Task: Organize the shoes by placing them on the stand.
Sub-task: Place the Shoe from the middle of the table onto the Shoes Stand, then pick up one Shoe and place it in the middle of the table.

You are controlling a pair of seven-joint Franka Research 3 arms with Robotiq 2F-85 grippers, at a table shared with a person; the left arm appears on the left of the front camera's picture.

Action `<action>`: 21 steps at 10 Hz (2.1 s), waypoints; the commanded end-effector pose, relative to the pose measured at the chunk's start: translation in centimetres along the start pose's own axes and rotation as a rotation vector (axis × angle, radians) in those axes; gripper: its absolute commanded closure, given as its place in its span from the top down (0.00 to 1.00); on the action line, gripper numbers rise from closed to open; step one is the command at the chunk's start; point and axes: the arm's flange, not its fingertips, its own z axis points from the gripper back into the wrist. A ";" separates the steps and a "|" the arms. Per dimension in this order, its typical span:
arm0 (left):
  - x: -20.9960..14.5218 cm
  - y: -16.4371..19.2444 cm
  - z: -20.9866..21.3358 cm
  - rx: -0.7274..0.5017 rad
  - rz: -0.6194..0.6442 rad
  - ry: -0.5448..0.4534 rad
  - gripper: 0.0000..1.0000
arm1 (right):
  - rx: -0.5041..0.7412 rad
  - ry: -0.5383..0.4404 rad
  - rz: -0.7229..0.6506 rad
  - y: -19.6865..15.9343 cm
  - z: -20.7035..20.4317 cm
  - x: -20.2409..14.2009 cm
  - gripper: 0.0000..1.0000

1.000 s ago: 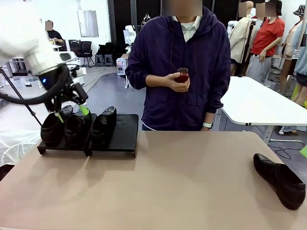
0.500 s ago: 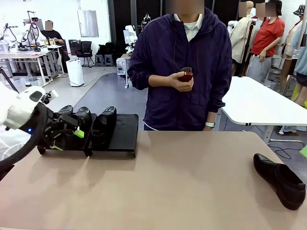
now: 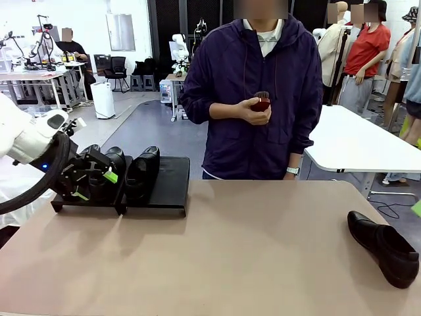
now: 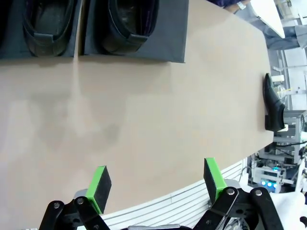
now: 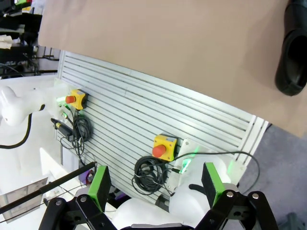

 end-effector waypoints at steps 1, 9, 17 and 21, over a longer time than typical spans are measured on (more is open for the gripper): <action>0.0 0.1 0.3 0.002 0.008 0.007 1.00 | 0.014 0.002 0.024 0.1 0.3 0.1 1.00; 0.0 0.1 0.3 0.002 0.008 0.007 1.00 | -0.781 0.088 -0.084 -1.5 -5.9 3.5 1.00; 0.0 0.1 0.3 0.002 0.008 0.007 1.00 | -0.587 0.087 0.136 -6.3 -8.7 9.4 1.00; 0.0 0.1 0.3 0.002 0.008 0.007 1.00 | -0.516 0.091 0.056 -12.7 -11.8 14.3 1.00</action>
